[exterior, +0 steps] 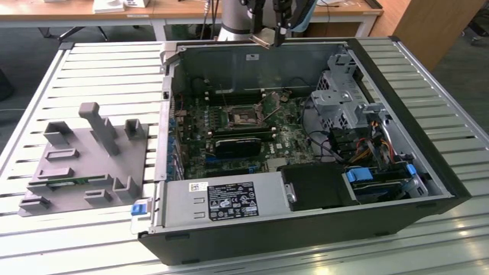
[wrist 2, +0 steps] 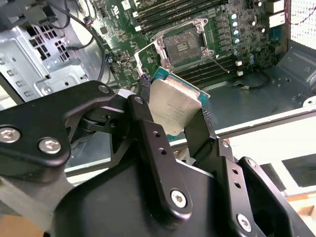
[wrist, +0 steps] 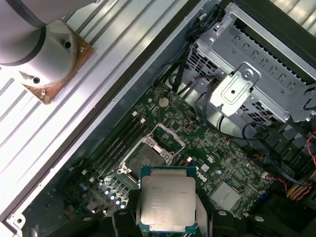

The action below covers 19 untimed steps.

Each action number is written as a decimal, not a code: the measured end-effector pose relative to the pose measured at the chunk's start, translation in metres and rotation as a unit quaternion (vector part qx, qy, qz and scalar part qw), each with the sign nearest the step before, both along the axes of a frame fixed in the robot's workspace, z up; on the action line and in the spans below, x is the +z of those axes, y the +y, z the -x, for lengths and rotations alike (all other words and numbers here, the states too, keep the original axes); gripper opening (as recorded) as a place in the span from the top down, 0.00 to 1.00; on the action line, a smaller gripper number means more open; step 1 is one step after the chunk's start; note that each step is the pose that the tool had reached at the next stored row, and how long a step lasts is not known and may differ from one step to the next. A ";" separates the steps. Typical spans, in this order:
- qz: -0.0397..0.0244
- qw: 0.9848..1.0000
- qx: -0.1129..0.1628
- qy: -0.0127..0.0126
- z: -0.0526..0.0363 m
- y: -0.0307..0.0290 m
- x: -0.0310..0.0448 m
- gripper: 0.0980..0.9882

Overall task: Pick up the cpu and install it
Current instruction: 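Place the cpu into insertion slot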

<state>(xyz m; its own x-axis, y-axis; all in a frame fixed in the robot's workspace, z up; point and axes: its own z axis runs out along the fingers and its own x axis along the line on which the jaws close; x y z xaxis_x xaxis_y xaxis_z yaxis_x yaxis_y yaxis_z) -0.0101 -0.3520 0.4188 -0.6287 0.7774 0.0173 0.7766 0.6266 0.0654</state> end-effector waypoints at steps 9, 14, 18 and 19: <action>0.000 0.997 -0.082 0.000 0.0000 0.0000 -0.0012 0.51; 0.000 0.992 -0.126 0.000 0.0000 0.0000 -0.0020 0.51; 0.000 0.987 -0.163 0.000 0.0000 0.0000 -0.0025 0.51; 0.000 0.985 -0.172 0.000 0.0000 0.0000 -0.0027 0.51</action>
